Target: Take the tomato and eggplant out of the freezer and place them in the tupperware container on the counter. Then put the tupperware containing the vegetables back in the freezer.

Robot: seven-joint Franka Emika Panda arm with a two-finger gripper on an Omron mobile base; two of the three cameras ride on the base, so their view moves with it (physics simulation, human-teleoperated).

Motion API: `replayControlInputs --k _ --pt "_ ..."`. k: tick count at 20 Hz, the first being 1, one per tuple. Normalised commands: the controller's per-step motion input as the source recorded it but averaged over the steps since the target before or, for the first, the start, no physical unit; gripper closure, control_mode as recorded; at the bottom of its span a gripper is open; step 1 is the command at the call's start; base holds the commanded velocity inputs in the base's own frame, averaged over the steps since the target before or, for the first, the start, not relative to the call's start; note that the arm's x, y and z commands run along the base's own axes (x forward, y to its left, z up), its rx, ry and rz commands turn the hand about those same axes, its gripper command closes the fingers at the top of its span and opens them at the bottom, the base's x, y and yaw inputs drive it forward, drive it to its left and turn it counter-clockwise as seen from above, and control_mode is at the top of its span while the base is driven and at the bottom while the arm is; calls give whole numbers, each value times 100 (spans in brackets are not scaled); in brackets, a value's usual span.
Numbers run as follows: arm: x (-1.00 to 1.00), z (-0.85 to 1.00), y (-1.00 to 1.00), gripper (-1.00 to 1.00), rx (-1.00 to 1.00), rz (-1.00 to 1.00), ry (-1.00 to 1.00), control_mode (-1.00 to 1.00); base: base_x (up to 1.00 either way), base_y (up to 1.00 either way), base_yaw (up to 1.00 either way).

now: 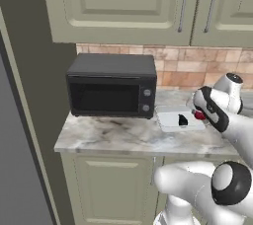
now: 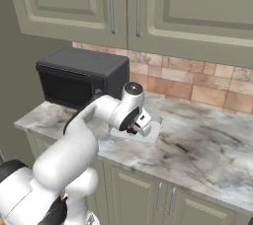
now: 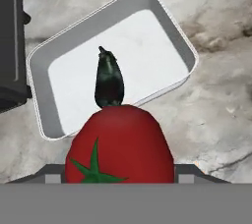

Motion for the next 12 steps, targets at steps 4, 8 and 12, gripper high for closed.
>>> replayControlInputs --k 4,8,12 --pt "100 -24 18 100 -2 16 8 -100 0 0 0" --pt "100 -24 20 100 0 11 11 -100 0 0 0" --pt "100 -47 16 100 0 10 16 -100 0 0 0"
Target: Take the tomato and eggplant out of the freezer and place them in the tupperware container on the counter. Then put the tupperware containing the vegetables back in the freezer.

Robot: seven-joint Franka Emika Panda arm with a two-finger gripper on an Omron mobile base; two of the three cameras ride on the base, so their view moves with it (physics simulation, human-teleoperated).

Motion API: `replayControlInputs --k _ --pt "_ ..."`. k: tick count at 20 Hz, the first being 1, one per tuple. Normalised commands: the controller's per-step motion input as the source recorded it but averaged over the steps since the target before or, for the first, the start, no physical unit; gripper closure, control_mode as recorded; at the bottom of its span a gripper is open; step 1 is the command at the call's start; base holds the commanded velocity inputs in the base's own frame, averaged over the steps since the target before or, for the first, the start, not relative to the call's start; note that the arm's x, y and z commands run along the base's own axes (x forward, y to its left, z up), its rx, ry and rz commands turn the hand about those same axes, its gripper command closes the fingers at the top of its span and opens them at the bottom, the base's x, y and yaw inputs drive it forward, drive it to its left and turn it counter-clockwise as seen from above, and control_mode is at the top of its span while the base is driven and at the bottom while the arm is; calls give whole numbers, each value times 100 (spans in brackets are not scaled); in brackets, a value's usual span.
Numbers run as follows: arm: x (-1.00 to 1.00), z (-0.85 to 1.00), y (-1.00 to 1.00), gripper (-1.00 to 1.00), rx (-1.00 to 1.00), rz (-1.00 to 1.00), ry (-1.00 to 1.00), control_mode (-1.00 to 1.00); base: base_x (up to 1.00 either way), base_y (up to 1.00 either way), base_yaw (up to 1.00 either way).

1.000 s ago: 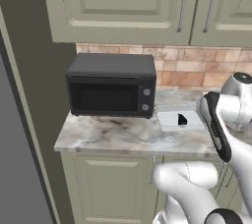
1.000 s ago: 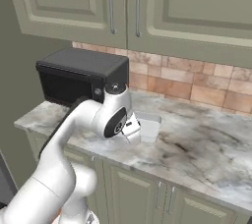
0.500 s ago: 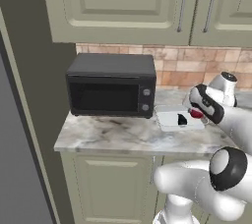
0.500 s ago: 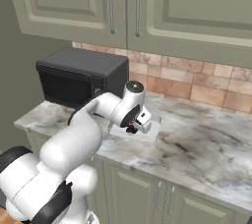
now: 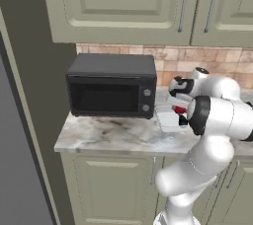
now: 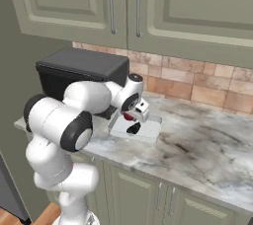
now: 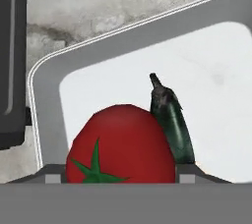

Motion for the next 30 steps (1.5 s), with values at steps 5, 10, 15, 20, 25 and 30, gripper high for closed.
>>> replayControlInputs --k 5,10,15,20,25,30 --pt "79 -63 1 100 0 12 7 -100 0 0 0" --pt "35 -63 0 100 0 10 3 -100 0 0 0" --pt "-1 -58 0 -100 0 7 0 -100 0 0 0" --pt "-26 -7 0 -100 0 5 -2 -100 0 0 0" --pt "-15 9 0 -100 -1 0 0 -100 0 0 0" --pt "-3 48 0 -100 -2 0 -1 -100 0 0 0"
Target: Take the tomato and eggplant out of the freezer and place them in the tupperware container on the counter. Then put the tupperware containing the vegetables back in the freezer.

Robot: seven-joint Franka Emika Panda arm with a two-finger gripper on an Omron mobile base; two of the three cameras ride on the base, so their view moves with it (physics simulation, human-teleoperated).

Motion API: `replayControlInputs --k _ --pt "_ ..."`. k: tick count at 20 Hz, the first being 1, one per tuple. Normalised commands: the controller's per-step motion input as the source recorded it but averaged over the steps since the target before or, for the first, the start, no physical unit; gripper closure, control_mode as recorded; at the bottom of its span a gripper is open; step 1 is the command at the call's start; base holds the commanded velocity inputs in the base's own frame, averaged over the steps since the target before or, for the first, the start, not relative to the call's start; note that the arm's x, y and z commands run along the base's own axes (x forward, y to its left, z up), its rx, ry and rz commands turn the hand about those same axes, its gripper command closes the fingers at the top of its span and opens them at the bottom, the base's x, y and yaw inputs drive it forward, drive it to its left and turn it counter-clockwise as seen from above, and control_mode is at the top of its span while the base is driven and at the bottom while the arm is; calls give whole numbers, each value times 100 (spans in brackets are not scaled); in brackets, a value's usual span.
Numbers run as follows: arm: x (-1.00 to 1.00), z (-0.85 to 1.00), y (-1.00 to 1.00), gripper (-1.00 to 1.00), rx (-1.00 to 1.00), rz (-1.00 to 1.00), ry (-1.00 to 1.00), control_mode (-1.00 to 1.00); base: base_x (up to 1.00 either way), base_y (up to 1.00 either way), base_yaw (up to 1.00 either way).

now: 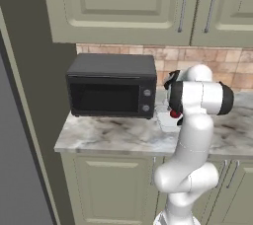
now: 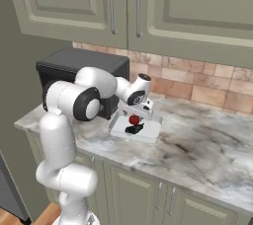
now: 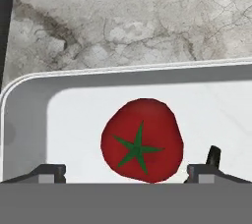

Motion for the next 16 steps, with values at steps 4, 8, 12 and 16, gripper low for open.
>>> replayControlInputs --k 4,8,12,16 --pt "-11 61 -1 -100 -2 0 -4 -100 0 0 0" --pt "-15 18 -47 -100 0 0 -1 -100 0 0 0" --pt "-23 0 -74 -100 0 1 -4 -100 0 0 0" --pt "-31 0 -66 -100 -1 3 -7 -100 0 0 0"
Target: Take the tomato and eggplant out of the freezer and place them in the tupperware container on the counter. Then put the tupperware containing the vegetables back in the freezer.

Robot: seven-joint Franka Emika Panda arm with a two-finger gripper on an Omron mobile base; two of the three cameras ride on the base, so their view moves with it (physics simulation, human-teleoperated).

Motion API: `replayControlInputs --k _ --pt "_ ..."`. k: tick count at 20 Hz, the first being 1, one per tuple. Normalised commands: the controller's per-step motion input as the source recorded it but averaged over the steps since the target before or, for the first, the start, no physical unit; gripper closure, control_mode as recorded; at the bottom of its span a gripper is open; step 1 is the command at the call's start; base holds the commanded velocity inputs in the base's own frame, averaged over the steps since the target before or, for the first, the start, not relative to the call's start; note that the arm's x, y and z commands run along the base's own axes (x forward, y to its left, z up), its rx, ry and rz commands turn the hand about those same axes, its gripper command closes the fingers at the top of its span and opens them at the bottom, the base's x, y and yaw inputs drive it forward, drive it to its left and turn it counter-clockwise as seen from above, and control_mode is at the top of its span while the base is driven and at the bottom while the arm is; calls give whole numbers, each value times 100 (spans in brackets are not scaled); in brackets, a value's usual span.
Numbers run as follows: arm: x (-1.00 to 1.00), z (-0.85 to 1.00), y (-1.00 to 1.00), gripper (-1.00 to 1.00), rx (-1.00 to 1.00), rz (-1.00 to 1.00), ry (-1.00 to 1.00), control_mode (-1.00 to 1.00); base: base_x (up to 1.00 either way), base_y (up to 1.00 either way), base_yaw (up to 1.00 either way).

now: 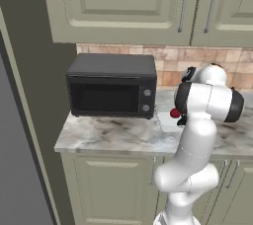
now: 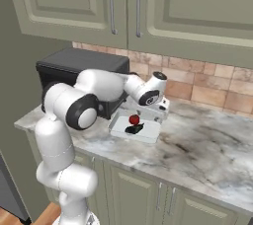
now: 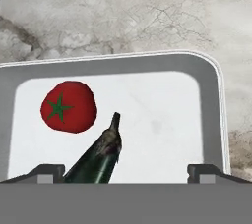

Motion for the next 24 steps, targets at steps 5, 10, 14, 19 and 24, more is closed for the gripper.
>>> replayControlInputs --k 5,10,14,19,24 --pt "-27 -11 -48 -100 0 3 -2 -100 0 0 0" --pt "-9 -23 -6 -100 0 4 0 -100 0 0 0" --pt "0 -19 -28 -100 0 4 0 -100 0 0 0" --pt "0 -16 -41 -100 0 4 0 -100 0 0 0" --pt "0 -28 -7 -100 0 6 0 -100 0 0 0"
